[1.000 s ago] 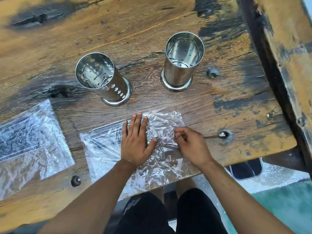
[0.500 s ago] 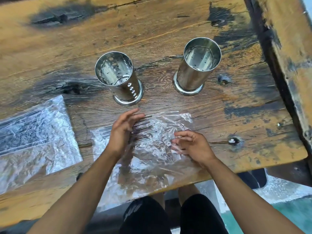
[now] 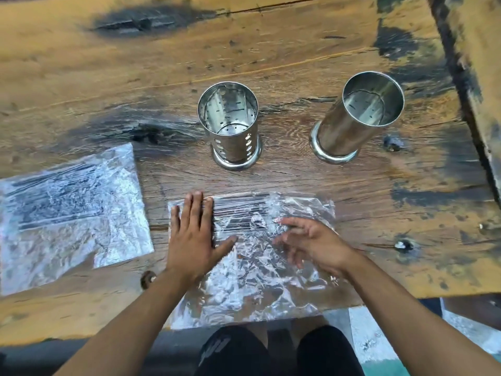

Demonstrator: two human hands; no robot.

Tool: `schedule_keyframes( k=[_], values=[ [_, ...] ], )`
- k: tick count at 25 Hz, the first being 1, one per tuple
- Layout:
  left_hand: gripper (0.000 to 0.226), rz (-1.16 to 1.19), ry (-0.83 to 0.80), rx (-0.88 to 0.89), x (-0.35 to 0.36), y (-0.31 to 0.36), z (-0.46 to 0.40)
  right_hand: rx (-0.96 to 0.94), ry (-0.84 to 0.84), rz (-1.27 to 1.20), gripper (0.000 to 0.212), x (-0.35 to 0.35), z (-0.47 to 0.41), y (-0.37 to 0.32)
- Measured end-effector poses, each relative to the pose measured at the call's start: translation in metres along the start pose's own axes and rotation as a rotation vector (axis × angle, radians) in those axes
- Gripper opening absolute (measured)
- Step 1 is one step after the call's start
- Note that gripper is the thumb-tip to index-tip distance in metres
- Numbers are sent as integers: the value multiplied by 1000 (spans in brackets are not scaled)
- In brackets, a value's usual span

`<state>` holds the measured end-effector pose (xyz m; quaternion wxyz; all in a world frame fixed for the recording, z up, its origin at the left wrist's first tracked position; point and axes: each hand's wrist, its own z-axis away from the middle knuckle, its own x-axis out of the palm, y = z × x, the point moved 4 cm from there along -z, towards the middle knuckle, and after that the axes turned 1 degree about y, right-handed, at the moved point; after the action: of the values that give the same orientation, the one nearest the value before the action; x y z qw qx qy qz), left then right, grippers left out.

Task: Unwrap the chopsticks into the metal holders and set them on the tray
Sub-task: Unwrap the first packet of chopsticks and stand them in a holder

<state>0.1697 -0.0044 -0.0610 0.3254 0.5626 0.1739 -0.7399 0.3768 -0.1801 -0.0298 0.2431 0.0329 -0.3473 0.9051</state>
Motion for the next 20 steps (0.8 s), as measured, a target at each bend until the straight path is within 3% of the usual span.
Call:
schedule_keyframes(
  k=[4,7,10,14,20],
  values=[
    [96,74,76,-26,4,1,-2,-456,226,303,34,21,-23,1],
    [90,116,111,-27,5,-2,1,-761,305,597,43,33,-21,-10],
    [88,110,95,-41,7,-3,-1,-1011,362,1124,51,39,-29,-14],
    [89,65,77,-47,7,-3,-1,-760,257,1327,73,44,-34,-9],
    [91,8,40,-38,10,-2,-1,-515,255,1517,75,54,-34,-27]
  ],
)
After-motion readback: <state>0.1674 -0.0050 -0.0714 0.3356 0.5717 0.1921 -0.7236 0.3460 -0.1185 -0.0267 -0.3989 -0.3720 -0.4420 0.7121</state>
